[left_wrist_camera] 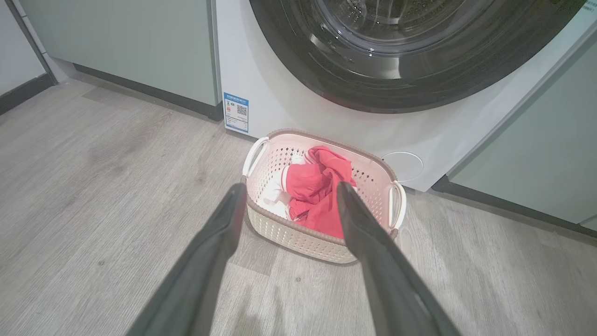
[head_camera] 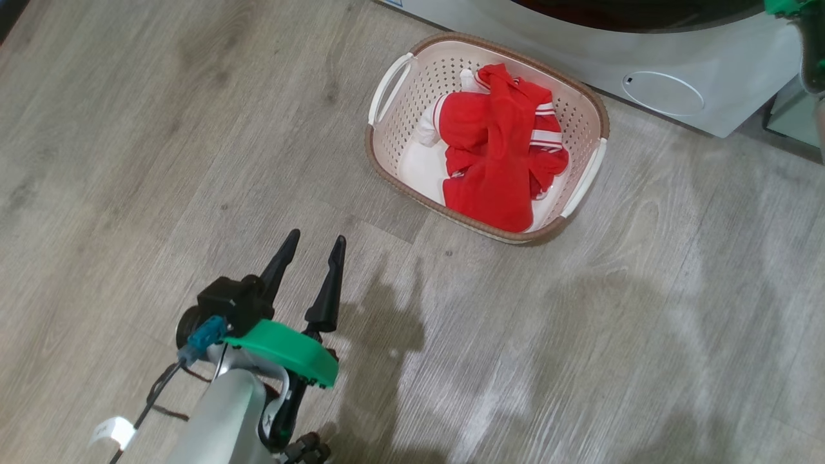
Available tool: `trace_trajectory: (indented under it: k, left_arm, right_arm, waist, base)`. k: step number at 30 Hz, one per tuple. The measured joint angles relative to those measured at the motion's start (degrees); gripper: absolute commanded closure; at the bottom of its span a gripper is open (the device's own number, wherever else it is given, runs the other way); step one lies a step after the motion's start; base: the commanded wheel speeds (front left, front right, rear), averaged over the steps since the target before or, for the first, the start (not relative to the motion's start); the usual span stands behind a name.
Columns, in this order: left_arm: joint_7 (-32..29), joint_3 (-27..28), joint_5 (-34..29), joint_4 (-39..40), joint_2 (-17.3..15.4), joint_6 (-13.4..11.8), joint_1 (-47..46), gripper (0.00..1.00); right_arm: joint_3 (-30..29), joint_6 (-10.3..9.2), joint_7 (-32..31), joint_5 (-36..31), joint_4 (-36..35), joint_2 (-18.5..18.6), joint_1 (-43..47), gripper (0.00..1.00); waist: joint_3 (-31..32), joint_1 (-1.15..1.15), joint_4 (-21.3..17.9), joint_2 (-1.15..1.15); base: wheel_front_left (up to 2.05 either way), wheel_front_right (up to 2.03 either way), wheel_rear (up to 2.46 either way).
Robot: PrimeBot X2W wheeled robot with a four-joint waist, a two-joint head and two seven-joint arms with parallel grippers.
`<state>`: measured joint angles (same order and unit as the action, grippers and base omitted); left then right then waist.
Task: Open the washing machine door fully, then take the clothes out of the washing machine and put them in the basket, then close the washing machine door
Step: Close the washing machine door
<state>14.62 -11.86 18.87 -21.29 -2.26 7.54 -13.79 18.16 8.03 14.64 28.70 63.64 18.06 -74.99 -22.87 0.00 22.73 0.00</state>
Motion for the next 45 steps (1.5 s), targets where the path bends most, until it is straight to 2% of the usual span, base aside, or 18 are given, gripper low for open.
trace_trajectory:
  k: [10,16,17,18,19,23,24,30,38,45]
  left_arm:
    - [0.00,0.44,0.48,-0.07,0.03,0.00,-0.53,0.00]
    - [0.00,6.33,0.19,-0.34,0.24,0.00,0.23,0.00]
    - [0.00,7.16,0.02,-0.51,0.23,0.00,0.68,0.00]
    - [0.00,7.64,-0.29,-0.82,0.19,0.00,1.20,0.00]
    - [0.00,8.03,-0.85,-1.34,0.20,0.00,1.74,0.00]
    - [0.00,9.88,-3.10,-2.24,-0.03,0.00,3.25,0.00]
    - [0.00,10.50,-3.22,-2.35,-0.75,0.00,3.23,0.00]
    - [0.00,11.27,-3.22,-4.03,-4.23,0.00,3.21,0.00]
    - [0.00,10.77,-3.25,-5.95,-6.13,0.00,2.36,0.00]
    - [0.00,10.72,-2.67,-6.91,-6.04,0.00,2.10,0.00]
  right_arm:
    - [-0.97,0.05,-0.01,-3.09,0.22,-0.16,0.25,1.00]
    - [-1.34,-0.49,0.01,-1.94,-4.77,-1.03,5.59,1.00]
    - [-1.69,-0.49,0.01,-1.20,-5.97,-1.69,7.46,0.69]
    - [-1.67,-0.49,0.01,-0.89,-7.28,-2.27,9.52,0.28]
    - [-1.65,-0.48,0.01,-0.89,-8.46,-2.87,11.61,0.00]
    - [-1.71,-0.48,0.01,-0.44,-12.76,-4.47,20.40,0.00]
    - [-2.14,-0.48,0.01,-0.66,-14.89,-4.89,24.40,0.00]
    - [-7.24,-0.48,0.01,-3.97,-21.80,-5.95,35.49,0.00]
    - [-16.00,-0.49,0.00,-8.26,-29.15,-8.82,48.05,0.00]
    - [-20.62,-0.48,0.00,-11.35,-35.33,-11.39,57.33,0.00]
  waist:
    - [1.17,0.00,-0.40,0.00]
    - [4.96,0.00,-1.29,0.00]
    - [5.86,0.00,-1.50,0.00]
    - [6.81,0.00,-1.73,0.00]
    - [7.77,0.00,-1.98,0.00]
    - [11.90,0.00,-3.31,0.00]
    - [13.92,0.00,-4.25,0.00]
    - [19.17,0.00,-8.04,0.00]
    - [23.03,0.00,-15.04,0.00]
    - [24.92,0.00,-21.19,0.01]
  base:
    - [0.00,0.00,0.00]
    - [0.00,0.00,0.00]
    - [0.00,0.00,0.00]
    - [0.00,0.00,0.00]
    - [0.00,0.00,0.00]
    - [0.00,0.00,0.00]
    - [0.00,0.00,0.00]
    - [0.00,0.00,0.00]
    - [0.00,0.00,0.00]
    - [0.00,0.00,0.00]
